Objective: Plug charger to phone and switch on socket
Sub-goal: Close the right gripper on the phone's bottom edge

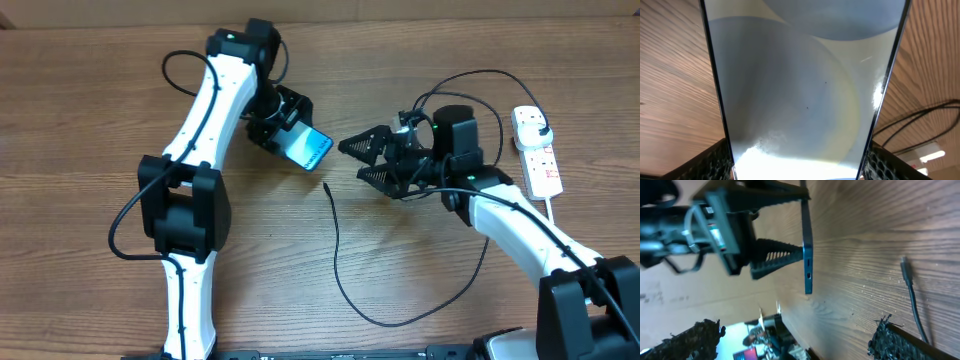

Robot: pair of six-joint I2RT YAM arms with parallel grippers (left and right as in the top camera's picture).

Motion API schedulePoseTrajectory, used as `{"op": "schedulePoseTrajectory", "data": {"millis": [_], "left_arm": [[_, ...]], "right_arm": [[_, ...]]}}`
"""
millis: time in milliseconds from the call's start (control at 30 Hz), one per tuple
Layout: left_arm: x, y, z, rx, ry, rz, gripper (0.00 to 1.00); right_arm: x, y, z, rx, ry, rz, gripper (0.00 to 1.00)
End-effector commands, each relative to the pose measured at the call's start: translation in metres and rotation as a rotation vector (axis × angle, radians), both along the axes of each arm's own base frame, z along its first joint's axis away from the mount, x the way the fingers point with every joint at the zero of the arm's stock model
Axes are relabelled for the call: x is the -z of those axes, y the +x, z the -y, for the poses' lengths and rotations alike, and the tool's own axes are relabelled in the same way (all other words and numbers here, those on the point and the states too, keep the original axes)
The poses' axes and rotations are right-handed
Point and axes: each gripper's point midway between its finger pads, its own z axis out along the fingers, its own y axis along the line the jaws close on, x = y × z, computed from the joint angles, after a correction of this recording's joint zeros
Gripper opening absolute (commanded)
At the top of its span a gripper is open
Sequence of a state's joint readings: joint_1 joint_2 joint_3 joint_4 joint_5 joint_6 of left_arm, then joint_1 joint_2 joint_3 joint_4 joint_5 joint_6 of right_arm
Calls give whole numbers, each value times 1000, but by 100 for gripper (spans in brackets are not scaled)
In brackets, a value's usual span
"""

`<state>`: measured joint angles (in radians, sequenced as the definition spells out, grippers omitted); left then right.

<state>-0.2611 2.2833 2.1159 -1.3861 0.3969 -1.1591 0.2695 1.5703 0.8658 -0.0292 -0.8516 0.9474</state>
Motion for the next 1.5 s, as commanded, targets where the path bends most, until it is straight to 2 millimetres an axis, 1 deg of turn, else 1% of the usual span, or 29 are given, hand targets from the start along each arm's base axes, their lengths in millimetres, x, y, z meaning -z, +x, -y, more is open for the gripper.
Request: {"op": "schedulePoseTrajectory", "data": {"millis": [0, 300, 600, 700, 733, 767, 833, 900, 933, 1133, 1167, 1200, 1367, 1467], "left_arm": [[-29, 0, 23, -32, -61, 39, 4], [-37, -13, 52, -56, -150, -28, 4], [-40, -27, 72, -12, -176, -50, 4], [-40, -33, 80, 12, -175, -53, 4], [-40, -34, 82, 17, -176, -54, 4], [-40, -35, 83, 20, -176, -55, 4], [-40, -37, 86, 27, -176, -55, 4], [-40, -37, 88, 29, -177, -52, 4], [-40, -37, 89, 25, -177, -54, 4], [-44, -40, 94, 26, -214, -71, 4], [-45, -40, 94, 27, -220, -74, 4], [-45, -40, 94, 27, -220, -74, 4], [-47, -43, 97, 20, -238, -92, 4], [-48, -43, 99, 22, -244, -94, 4]], "right_arm": [[2, 9, -5, 97, -31, -49, 100], [10, 15, -6, 162, -89, -43, 100], [13, 17, -3, 155, -126, 3, 99], [13, 17, -4, 153, -128, 4, 90], [14, 16, -4, 145, -135, 14, 84], [14, 16, -3, 141, -139, 19, 83], [17, 14, -2, 134, -154, 20, 77], [21, 13, 0, 140, -170, 8, 75], [23, 13, 2, 148, -182, 2, 71], [25, 17, 5, 158, -208, 30, 58], [25, 17, 5, 159, -209, 31, 57], [25, 17, 5, 160, -210, 31, 53], [26, 19, 8, 168, -230, 47, 46], [27, 20, 8, 170, -238, 56, 45]]}}
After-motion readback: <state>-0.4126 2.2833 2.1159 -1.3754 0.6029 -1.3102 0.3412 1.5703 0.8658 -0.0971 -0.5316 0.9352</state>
